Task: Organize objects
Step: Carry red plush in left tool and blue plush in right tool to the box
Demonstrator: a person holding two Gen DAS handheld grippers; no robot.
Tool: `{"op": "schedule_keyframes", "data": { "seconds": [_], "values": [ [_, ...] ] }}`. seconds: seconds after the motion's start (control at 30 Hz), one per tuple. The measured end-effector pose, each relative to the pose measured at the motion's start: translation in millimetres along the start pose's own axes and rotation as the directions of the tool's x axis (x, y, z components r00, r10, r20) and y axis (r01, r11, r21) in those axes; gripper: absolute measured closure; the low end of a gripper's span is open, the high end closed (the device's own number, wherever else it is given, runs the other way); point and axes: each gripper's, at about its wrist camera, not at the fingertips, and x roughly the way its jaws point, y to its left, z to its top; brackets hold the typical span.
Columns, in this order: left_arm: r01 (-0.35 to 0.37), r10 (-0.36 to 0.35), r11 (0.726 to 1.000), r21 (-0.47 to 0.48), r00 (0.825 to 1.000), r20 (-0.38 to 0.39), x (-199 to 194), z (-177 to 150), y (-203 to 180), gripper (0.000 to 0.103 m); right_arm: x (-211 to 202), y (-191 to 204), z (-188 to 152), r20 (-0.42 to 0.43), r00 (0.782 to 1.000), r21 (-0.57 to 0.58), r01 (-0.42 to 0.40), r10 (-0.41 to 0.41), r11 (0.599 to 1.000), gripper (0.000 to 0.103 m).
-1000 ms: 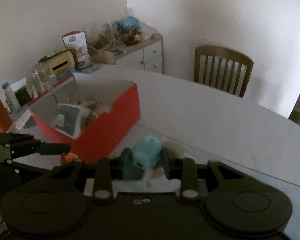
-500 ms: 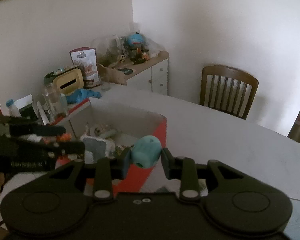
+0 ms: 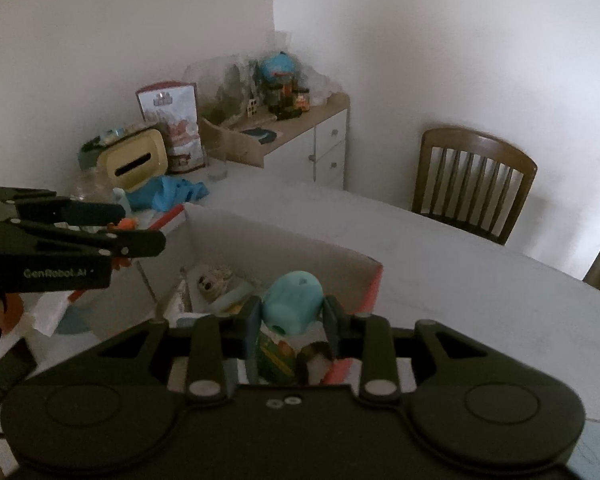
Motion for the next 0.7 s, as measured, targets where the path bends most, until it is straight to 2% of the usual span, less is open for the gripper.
{"op": "schedule_keyframes", "data": {
  "seconds": [0.17,0.37,0.7],
  "values": [
    [0.002,-0.001,1.000,0.012,0.999,-0.045,29.2,-2.8,6.5,0.047,38.0,8.8,3.1,-0.046,0.997,-0.048,0.053,-0.055,0.997,0.072],
    [0.008,-0.007,1.000,0.011,0.995,-0.097,60.4,-4.3,9.1,0.047,79.0,14.6,3.2,-0.109,0.990,-0.092,0.078,-0.088,0.993,0.072],
    [0.015,-0.011,1.000,0.022,0.986,-0.169,94.7,-10.2,10.2,0.047,119.9,19.6,-1.8,-0.197,0.979,-0.127,0.036,-0.061,0.991,0.072]
  ]
}}
